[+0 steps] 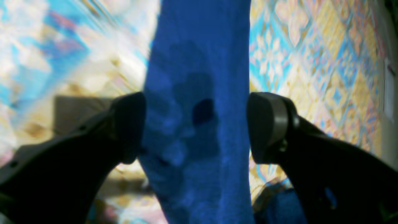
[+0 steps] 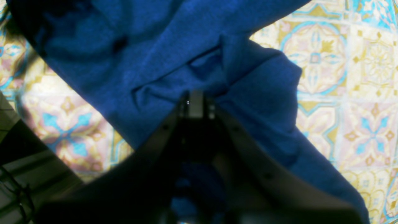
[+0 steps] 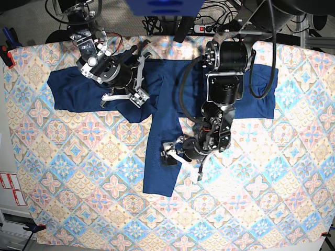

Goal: Fold the T-shirt properly
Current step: 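Grasp the sleeve cuff with the left gripper and lay it along the body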

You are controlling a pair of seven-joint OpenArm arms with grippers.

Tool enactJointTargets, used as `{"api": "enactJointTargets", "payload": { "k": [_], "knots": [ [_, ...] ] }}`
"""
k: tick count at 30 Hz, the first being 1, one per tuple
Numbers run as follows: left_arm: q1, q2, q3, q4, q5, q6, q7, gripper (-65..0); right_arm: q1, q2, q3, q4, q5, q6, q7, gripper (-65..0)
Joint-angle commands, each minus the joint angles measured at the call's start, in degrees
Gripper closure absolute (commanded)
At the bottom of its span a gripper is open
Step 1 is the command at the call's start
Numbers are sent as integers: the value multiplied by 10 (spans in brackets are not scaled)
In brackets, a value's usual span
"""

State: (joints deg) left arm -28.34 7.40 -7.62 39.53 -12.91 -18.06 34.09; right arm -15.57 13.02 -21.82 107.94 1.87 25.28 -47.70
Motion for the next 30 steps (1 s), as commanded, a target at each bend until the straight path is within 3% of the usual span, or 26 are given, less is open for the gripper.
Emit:
{"api": "enactJointTargets", "payload": {
  "k": [1, 5, 10, 13, 17, 20, 26, 30],
  "knots": [
    [-26, 5, 1, -2, -2, -4, -19, -489, 4, 1, 2, 19, 5, 0, 12, -3],
    [-27, 6, -1, -28, -1, -4, -28, -489, 4, 2, 2, 27, 5, 0, 12, -3],
    [-22, 2, 0, -34, 0, 34, -28, -471, 4, 2, 2, 27, 5, 0, 12, -3],
    [-22, -2, 1, -38, 1, 38, -26, -373, 4, 2, 2, 27, 5, 0, 12, -3],
    [-27, -3, 1, -82, 1, 38, -26, -151, 4, 2, 2, 28, 5, 0, 12, -3],
    [-24, -4, 1, -85, 1, 38, -26, -45, 4, 2, 2, 32, 5, 0, 12, -3],
    [-22, -5, 1, -81, -3, 34, -23, 0, 4, 2, 2, 36, 5, 0, 11, -3],
    [10, -5, 0, -9, -4, 34, -5, 0, 3, 2, 2, 36, 5, 0, 11, -3]
  ]
}}
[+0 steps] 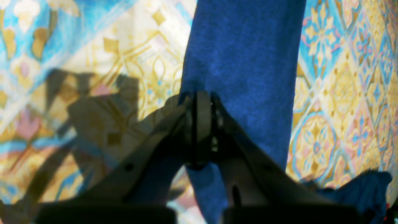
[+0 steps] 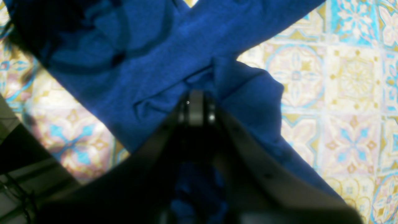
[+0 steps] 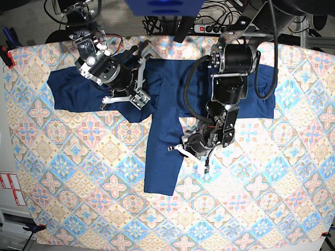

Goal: Fold the T-shirt properly
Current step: 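Grasp the sleeve cuff with the left gripper and lay it along the body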

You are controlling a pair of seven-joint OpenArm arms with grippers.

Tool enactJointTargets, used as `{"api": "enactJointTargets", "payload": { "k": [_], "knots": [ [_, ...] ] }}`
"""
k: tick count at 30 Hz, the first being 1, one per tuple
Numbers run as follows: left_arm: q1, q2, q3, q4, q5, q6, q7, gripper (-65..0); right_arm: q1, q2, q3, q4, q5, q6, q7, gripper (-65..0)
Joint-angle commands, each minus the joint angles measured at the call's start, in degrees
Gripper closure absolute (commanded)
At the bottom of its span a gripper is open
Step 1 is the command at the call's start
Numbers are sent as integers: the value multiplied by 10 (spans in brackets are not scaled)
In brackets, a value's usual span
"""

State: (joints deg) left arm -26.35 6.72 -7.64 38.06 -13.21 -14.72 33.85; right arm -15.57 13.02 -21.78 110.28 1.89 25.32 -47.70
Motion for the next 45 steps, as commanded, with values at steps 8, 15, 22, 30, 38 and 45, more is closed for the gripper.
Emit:
{"api": "enactJointTargets", "payload": {
  "k": [8, 15, 22, 30, 38, 45],
  "knots": [
    [79, 2, -1, 211, -1, 1, 33, 0, 3, 2, 2, 12, 5, 0, 11, -3],
    [179, -10, 0, 409, -3, 0, 37, 0, 3, 2, 1, 12, 5, 0, 11, -3],
    [282, -27, -1, 564, -26, 0, 36, 0, 3, 2, 1, 11, 5, 0, 11, -3],
    [231, -42, -1, 461, -45, 3, 36, 0, 8, 2, 1, 10, 4, 0, 11, -3],
    [82, -24, -1, 219, -46, 5, 15, -266, 5, 2, 2, 11, 4, 0, 11, -3],
    [12, -13, -1, 60, -46, 5, -33, -342, 4, 2, 2, 11, 4, 0, 11, -3]
  ]
}}
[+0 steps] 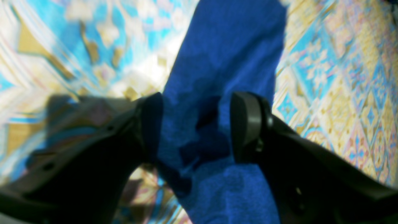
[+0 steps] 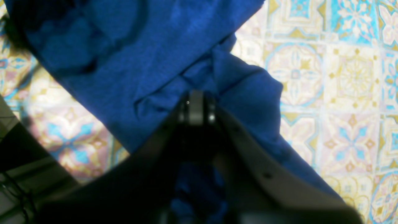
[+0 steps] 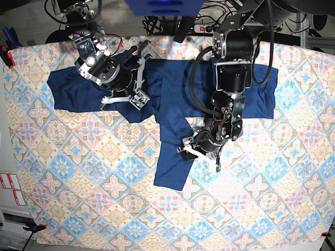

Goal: Fold the T-shirt properly
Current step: 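Grasp the sleeve cuff with the left gripper and lay it along the body, then release the sleeve and move the left gripper to the shirt's side edge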

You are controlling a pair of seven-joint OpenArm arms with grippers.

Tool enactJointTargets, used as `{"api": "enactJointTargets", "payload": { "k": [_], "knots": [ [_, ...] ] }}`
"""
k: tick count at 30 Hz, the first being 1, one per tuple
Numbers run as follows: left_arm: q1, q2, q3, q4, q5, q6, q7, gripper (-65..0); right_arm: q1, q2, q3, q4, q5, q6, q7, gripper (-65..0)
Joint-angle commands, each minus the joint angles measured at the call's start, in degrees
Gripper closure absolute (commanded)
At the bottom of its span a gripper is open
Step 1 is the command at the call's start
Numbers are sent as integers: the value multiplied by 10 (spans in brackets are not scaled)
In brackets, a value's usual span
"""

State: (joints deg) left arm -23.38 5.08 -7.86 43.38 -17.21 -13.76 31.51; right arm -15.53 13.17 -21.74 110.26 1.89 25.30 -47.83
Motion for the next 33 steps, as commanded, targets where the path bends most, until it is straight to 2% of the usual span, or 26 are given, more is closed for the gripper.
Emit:
{"api": "enactJointTargets", "payload": {
  "k": [1, 5, 8, 9, 11, 13, 14, 20, 24, 27, 33],
  "knots": [
    [-24, 3, 1, -11, -6, -4, -10, -343, 4, 1, 2, 12, 4, 0, 12, -3],
    [-48, 3, 3, -74, -1, -4, -10, -342, 4, 1, 2, 12, 4, 0, 12, -3],
    [-48, 3, 3, -81, 1, -4, -10, -338, 4, 1, 2, 12, 4, 0, 12, -3],
    [-45, 3, 3, -81, 1, -5, -8, -319, 5, 1, 2, 12, 4, 0, 12, -3],
    [-43, 3, 4, -81, 1, -7, -8, -218, 5, 1, 2, 13, 4, 0, 12, -3],
    [-35, 3, 4, -80, 0, -7, -8, -49, 5, 1, 2, 13, 4, 0, 12, -3],
    [-33, 2, 4, -80, 0, -7, -8, 0, 5, 1, 2, 13, 4, 0, 12, -3],
    [-16, 1, 4, -57, -3, -7, -7, 0, 8, 1, 2, 13, 4, 0, 12, -3],
    [38, 1, 4, 65, 0, -7, -3, 0, 8, 1, 2, 13, 4, 0, 12, -3],
    [75, 1, 1, 160, -7, -6, 39, 0, 8, 1, 2, 12, 4, 0, 12, -3],
    [163, 2, 3, 356, -7, -6, 70, 0, 9, 1, 2, 11, 4, 0, 12, -3]
  ]
}}
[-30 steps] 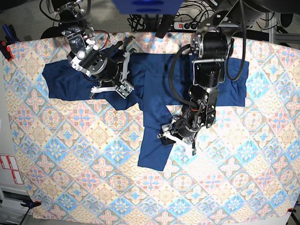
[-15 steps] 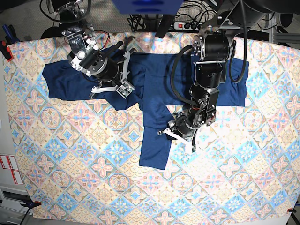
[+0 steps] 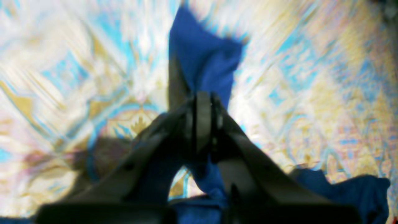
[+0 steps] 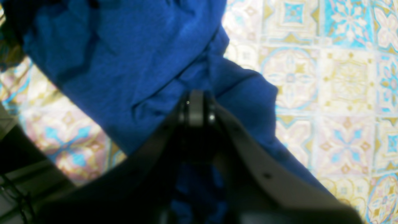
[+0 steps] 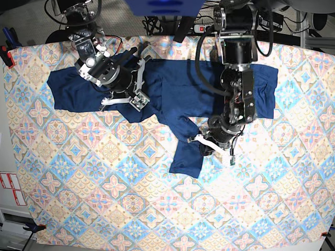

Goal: Fold the T-shirt properly
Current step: 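Release the sleeve and move the left gripper to the shirt's side edge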

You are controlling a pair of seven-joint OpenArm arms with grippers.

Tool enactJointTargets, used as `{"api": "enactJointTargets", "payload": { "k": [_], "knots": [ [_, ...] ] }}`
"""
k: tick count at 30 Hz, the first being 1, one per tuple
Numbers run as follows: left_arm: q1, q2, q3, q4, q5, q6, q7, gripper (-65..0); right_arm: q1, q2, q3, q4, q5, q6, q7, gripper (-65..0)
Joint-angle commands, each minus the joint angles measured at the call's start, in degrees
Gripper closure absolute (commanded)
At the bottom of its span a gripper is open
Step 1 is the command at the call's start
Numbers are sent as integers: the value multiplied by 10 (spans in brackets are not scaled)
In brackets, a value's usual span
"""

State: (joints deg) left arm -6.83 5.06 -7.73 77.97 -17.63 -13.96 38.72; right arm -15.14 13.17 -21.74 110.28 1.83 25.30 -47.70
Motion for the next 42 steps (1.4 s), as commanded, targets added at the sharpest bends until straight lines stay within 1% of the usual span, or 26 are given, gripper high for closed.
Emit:
{"api": "enactJointTargets", "payload": {
  "k": [1, 4, 13, 17, 22, 28, 33, 39, 42],
  "knots": [
    [10, 3, 1, 33, -3, -4, 4, 0, 5, 1, 2, 11, 4, 0, 11, -3],
    [49, 1, 1, 103, -3, -6, 15, 0, 5, 1, 2, 11, 4, 0, 12, -3],
    [197, -1, -1, 313, -3, -6, 12, 0, 5, 1, 2, 11, 4, 0, 13, -3],
    [261, -1, -38, 376, -3, -6, 11, 0, 4, 1, 2, 11, 4, 0, 13, -3],
    [294, -1, -103, 378, -2, -6, 11, 0, 1, 1, 2, 11, 4, 0, 13, -3],
    [325, -1, -152, 380, -2, -6, 11, 0, 1, 1, -1, 11, 4, 0, 13, -3],
    [354, -1, -157, 380, -3, -6, 11, 0, 2, 1, -3, 10, 4, 0, 13, -3],
    [364, -1, -158, 377, 5, -4, 13, 0, 4, 1, -4, 9, 4, 0, 12, -3],
    [363, -1, -159, 354, 5, -3, 14, 0, 4, 1, -4, 9, 4, 0, 12, -3]
  ]
}}
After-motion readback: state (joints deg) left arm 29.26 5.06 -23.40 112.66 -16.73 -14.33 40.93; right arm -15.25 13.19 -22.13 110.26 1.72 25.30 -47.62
